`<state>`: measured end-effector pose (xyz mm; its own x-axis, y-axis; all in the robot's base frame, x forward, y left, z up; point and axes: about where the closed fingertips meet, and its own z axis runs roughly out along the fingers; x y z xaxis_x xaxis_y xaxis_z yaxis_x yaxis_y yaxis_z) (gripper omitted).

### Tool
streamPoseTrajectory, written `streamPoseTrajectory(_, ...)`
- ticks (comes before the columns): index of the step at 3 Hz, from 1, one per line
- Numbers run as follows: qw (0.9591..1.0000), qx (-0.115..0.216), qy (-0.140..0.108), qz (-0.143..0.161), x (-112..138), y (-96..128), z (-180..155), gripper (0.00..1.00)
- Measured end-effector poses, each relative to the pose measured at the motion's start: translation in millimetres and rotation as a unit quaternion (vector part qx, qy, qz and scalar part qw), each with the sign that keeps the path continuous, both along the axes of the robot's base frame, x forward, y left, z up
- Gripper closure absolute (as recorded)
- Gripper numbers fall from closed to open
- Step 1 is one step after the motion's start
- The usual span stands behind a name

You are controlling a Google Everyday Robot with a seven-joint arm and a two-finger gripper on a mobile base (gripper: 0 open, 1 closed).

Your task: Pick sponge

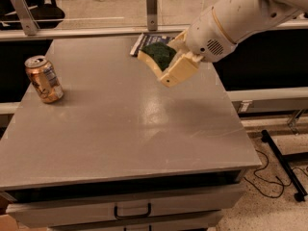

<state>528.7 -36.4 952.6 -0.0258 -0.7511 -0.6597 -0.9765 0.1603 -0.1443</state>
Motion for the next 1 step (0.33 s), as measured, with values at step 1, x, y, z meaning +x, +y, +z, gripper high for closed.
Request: streamPoseTrajectory(1,1.0,-0.001,0.0,-0.001,0.0,0.0,-0.3,1.0)
